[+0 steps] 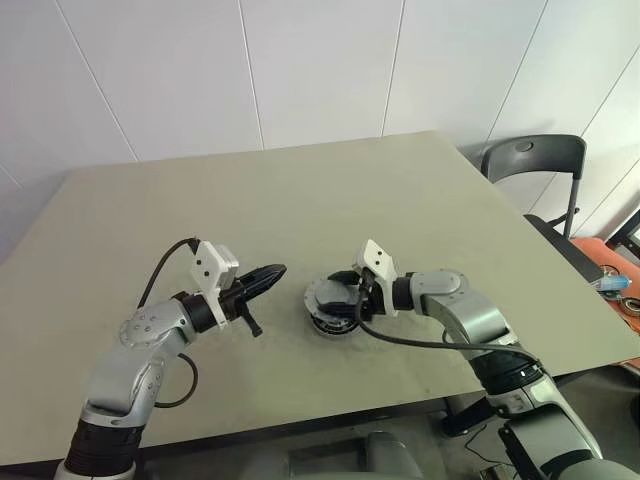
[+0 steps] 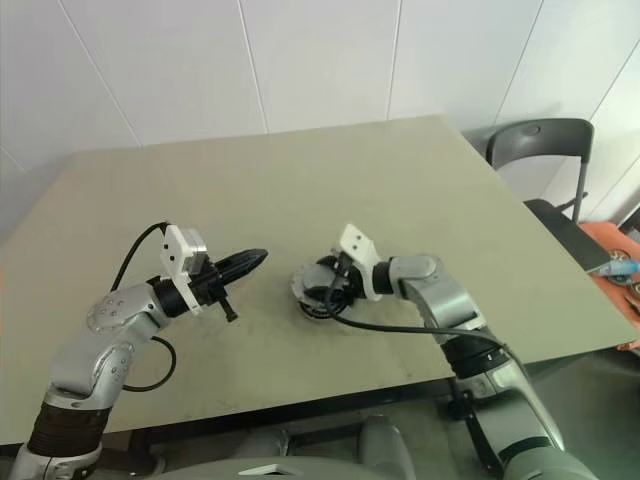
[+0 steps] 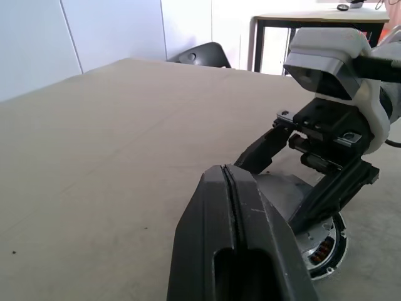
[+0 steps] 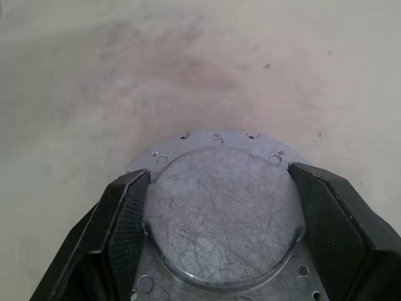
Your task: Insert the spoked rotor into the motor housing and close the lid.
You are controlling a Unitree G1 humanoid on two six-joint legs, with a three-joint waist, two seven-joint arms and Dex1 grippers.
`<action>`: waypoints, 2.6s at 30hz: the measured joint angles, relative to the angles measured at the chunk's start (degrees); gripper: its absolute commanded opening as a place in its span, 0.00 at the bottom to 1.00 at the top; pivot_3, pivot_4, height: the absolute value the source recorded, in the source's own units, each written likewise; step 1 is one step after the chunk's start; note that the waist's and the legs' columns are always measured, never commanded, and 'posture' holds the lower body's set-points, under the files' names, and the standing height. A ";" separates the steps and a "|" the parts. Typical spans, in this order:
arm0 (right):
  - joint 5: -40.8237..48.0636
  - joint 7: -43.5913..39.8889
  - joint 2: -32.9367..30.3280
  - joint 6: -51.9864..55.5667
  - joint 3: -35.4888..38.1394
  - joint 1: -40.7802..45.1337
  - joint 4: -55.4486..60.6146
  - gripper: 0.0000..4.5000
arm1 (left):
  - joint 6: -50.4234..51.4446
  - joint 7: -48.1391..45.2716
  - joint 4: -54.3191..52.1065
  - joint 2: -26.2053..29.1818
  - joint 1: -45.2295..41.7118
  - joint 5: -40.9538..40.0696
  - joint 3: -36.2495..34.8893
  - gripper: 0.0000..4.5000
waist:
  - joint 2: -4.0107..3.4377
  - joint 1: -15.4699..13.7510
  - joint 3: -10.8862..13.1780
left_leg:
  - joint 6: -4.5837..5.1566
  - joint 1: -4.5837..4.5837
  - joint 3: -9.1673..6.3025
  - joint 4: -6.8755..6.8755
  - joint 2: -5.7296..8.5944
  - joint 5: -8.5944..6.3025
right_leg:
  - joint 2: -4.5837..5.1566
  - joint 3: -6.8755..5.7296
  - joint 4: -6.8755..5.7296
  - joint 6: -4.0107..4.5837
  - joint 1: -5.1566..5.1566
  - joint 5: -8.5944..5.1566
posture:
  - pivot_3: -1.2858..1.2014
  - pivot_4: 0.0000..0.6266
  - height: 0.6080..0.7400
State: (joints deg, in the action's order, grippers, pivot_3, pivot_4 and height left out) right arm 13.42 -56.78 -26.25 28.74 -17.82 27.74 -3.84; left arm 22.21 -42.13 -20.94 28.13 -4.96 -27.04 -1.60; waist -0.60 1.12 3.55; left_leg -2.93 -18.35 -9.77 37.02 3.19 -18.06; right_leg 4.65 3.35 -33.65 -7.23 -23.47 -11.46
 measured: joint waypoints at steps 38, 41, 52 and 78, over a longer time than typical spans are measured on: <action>-3.60 -5.11 -2.17 -8.82 0.16 -2.24 -3.17 0.71 | -1.37 -1.65 1.19 -0.03 0.31 0.15 0.17 0.00 | 0.02 -0.46 -0.01 | 0.00 0.03 0.00 0.06 0.01 0.00 | 0.01 0.00 0.01 0.03 0.09 -0.01 | 0.52 0.00 1.00; -4.40 -4.65 -2.19 -9.48 -0.26 -2.17 -3.34 0.71 | -2.20 -2.43 2.54 0.00 0.71 0.17 0.01 0.00 | 0.03 -0.43 -0.01 | -0.01 0.10 0.00 0.09 0.01 0.01 | 0.01 0.00 0.01 0.18 0.18 -0.10 | 0.52 0.00 1.00; -4.60 -2.70 -2.13 -8.57 -0.85 -2.02 -4.05 0.71 | -2.87 -1.43 2.96 -1.70 0.68 1.09 1.98 0.00 | 0.05 -0.34 -0.04 | -0.10 0.31 0.01 0.20 0.00 0.06 | 0.02 -0.03 0.13 0.27 0.85 -0.11 | 0.52 0.00 1.00; -3.66 -2.94 -1.90 -5.58 -0.15 -2.41 -2.03 0.71 | -13.79 -9.91 31.99 -7.76 -16.02 12.98 14.08 0.00 | 0.11 -0.36 -0.11 | -0.11 0.16 0.02 0.12 0.01 0.07 | 0.04 -0.03 0.11 0.03 0.35 0.03 | 0.52 0.00 1.00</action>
State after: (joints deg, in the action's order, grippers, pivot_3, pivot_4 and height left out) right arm 9.76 -59.72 -28.15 23.17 -17.97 25.34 -5.87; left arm 8.42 -52.04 11.04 20.38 -20.98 -14.06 12.48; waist -0.48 0.75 3.44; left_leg -3.03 -18.19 -9.75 37.14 3.20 -17.99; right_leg 4.68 3.32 -33.54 -7.20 -23.12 -11.43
